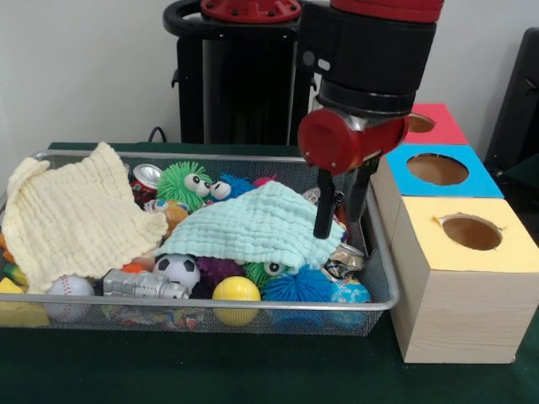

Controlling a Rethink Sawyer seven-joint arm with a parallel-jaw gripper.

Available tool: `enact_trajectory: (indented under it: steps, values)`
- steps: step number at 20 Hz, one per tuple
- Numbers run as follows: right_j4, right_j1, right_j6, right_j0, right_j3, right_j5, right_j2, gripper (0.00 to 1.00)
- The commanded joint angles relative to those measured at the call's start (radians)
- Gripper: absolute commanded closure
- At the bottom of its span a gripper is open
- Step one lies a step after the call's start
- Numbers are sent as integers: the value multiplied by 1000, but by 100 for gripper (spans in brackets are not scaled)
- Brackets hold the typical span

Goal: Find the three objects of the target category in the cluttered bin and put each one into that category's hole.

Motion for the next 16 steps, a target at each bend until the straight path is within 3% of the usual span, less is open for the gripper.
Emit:
enact_trajectory:
  steps: [1, 8, 16]
  values:
    - [-121, 127, -244, 19, -231, 174, 17, 0]
    - [-73, 90, -316, -78, -212, 165, 56, 0]
    - [-63, 107, -413, -136, -282, 276, 96, 0]
